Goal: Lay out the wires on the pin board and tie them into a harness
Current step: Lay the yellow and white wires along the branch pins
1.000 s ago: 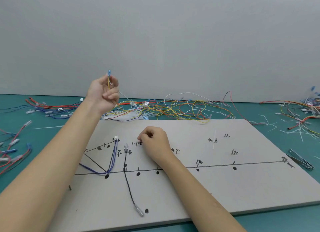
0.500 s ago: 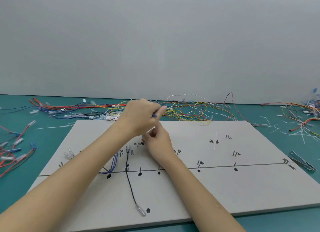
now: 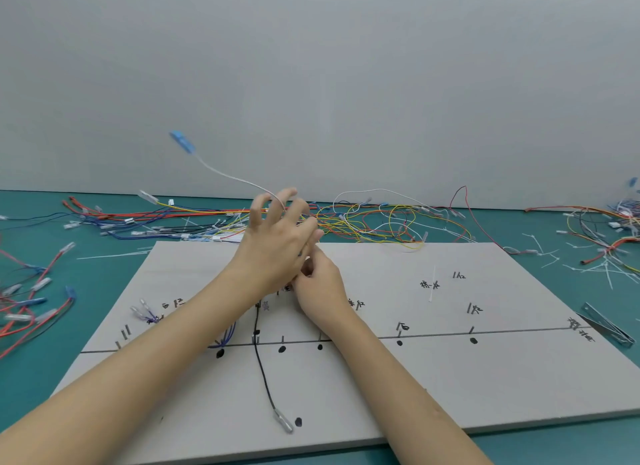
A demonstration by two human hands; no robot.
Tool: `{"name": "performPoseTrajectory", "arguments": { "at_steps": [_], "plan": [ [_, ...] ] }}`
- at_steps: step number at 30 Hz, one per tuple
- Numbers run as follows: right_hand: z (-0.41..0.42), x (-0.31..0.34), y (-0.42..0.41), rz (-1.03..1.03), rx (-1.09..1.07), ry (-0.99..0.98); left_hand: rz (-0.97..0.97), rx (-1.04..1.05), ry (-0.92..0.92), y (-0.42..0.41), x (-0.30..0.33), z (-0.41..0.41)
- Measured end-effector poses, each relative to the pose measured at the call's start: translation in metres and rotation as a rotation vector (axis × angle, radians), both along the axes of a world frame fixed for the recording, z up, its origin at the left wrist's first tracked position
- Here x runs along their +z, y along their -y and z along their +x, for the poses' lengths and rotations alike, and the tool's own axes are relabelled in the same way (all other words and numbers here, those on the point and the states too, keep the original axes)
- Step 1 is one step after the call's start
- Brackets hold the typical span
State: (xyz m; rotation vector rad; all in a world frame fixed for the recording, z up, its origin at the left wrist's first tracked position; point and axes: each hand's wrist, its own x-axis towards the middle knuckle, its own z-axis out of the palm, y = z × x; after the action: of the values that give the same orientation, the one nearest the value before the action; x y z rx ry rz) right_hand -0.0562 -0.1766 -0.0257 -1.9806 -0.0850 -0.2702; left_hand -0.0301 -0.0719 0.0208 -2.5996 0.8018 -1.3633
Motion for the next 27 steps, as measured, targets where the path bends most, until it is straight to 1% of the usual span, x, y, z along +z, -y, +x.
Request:
{"name": "performPoseTrajectory", "arguments": {
  "at_steps": [2, 6, 8, 10, 11, 12, 14, 15, 16, 17, 19, 20, 22, 23, 25, 27],
  "plan": [
    [-0.001, 0.001, 0.000, -0.012, -0.009, -0.026, -0.068, 0.003, -0.042, -0.005, 0.004, 0.001],
    [-0.003, 0.002, 0.002, -0.006, 0.002, -0.039, -0.207, -0.188, -0.111, -0.007, 0.018, -0.006],
    [-0.003, 0.002, 0.001, 0.002, 0.001, -0.047, -0.290, -0.281, -0.192, -0.007, 0.028, -0.016],
    [-0.003, 0.002, 0.000, 0.022, -0.008, -0.057, -0.411, -0.325, -0.295, -0.006, 0.038, -0.027],
    [-0.003, 0.002, 0.000, 0.032, -0.011, -0.055, -0.499, -0.375, -0.345, -0.005, 0.044, -0.033],
    [-0.003, 0.002, -0.001, 0.041, -0.010, -0.048, -0.637, -0.462, -0.412, -0.003, 0.051, -0.040],
    [-0.005, 0.004, -0.002, 0.075, -0.007, -0.037, -1.025, -0.674, -0.612, 0.003, 0.070, -0.050],
    [-0.005, 0.005, -0.003, 0.099, -0.013, -0.034, -1.188, -0.758, -0.705, 0.004, 0.080, -0.052],
    [-0.005, 0.007, -0.003, 0.118, -0.034, -0.023, -1.293, -0.822, -0.783, 0.004, 0.089, -0.053],
    [-0.005, 0.009, -0.003, 0.140, -0.073, -0.006, -1.357, -0.879, -0.860, 0.003, 0.097, -0.053],
    [-0.005, 0.016, 0.001, 0.260, -0.149, 0.003, -1.437, -0.965, -1.031, -0.003, 0.108, -0.052],
    [-0.006, 0.020, 0.004, 0.358, -0.152, -0.026, -1.467, -0.981, -1.117, -0.007, 0.111, -0.052],
    [-0.009, 0.026, 0.007, 0.539, -0.083, -0.106, -1.511, -0.965, -1.297, -0.012, 0.110, -0.050],
    [-0.011, 0.028, 0.006, 0.569, -0.039, -0.120, -1.527, -0.944, -1.384, -0.014, 0.107, -0.050],
    [-0.013, 0.027, 0.003, 0.514, 0.020, -0.122, -1.564, -0.885, -1.507, -0.018, 0.097, -0.046],
    [-0.015, 0.029, 0.002, 0.447, 0.069, -0.149, -1.613, -0.836, -1.582, -0.025, 0.088, -0.043]
  ]
}}
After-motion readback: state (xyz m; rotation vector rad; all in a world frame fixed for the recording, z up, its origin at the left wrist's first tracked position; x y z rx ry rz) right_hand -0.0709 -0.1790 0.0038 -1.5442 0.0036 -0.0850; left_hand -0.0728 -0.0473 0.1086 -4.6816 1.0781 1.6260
